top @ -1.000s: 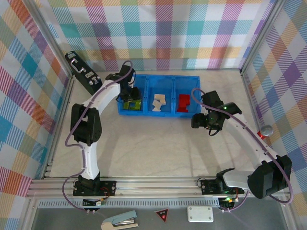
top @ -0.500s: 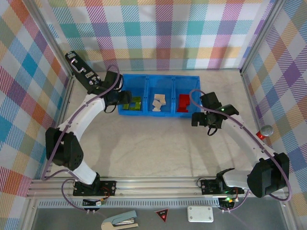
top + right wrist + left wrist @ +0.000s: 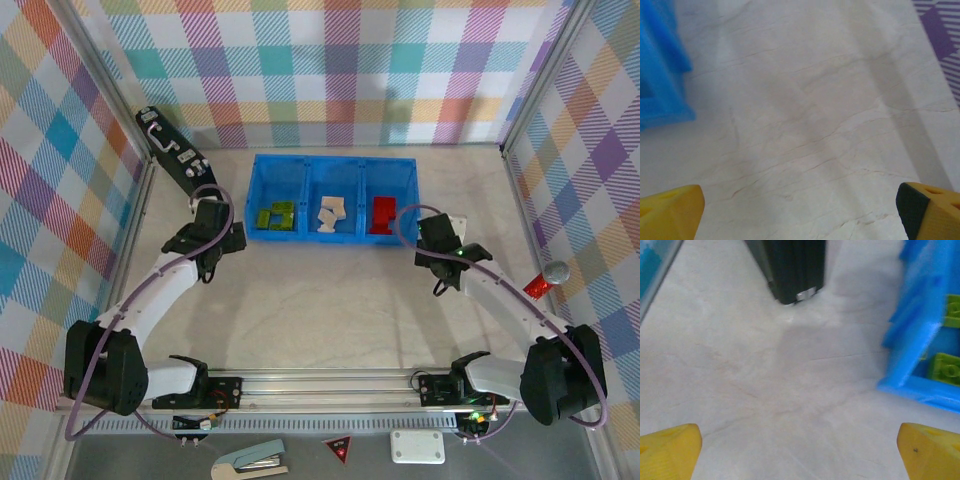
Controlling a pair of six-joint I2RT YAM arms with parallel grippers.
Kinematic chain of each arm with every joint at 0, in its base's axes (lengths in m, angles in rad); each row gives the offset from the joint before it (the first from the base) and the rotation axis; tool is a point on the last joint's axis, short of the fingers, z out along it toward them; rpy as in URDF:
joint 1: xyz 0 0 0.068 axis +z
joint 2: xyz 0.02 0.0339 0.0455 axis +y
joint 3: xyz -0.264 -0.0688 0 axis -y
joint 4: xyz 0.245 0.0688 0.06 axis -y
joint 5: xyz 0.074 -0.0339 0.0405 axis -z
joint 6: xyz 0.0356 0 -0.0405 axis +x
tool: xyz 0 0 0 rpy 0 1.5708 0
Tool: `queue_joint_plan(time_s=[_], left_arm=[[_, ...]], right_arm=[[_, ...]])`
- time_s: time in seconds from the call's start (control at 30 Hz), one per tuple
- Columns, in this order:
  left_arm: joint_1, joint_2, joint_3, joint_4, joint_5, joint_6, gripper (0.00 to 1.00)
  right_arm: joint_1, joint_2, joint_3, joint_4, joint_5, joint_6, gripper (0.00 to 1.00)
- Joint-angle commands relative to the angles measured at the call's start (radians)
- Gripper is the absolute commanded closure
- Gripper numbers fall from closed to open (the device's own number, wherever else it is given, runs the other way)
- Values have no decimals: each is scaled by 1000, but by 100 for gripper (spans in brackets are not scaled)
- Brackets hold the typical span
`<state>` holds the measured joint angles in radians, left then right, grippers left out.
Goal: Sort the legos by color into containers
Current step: Reset both arms
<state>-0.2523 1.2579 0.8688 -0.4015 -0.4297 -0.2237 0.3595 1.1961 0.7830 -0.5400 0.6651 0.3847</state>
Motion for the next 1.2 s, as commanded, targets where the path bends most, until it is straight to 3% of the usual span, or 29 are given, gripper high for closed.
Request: queue_joint_plan(time_s=[0.0, 0.17, 0.3, 0.53, 0.63, 0.8, 0.93, 1.03, 1.07, 1.13, 1.17], left_arm=[[28, -19, -62, 110, -157, -30, 0], [79, 60, -115, 237, -199, -14, 0], [102, 120, -193, 454, -156, 99, 0], [148, 153, -391, 991, 85, 190, 0], [161, 194, -399, 1050, 109, 193, 0], [186, 277, -464, 1235, 239, 208, 0], [196, 321, -450, 1246, 361, 249, 0], [195, 322, -450, 1245, 363, 251, 0], [194, 322, -449, 1244, 364, 253, 0], [194, 322, -448, 1244, 363, 252, 0], [193, 324, -448, 1244, 362, 254, 0]], right_arm=[[-22, 2, -59, 186, 116, 4, 1], [-57, 47, -166, 476, 108, -141, 1], [-113, 98, -306, 859, 33, -256, 1], [-190, 169, -373, 1189, -188, -360, 1], [-215, 214, -396, 1314, -264, -389, 1], [-243, 276, -395, 1373, -362, -382, 1], [-267, 285, -390, 1366, -429, -377, 1], [-295, 323, -414, 1419, -497, -371, 1], [-295, 358, -430, 1509, -495, -382, 1], [-297, 329, -408, 1419, -511, -372, 1], [-297, 352, -409, 1463, -512, -382, 1]])
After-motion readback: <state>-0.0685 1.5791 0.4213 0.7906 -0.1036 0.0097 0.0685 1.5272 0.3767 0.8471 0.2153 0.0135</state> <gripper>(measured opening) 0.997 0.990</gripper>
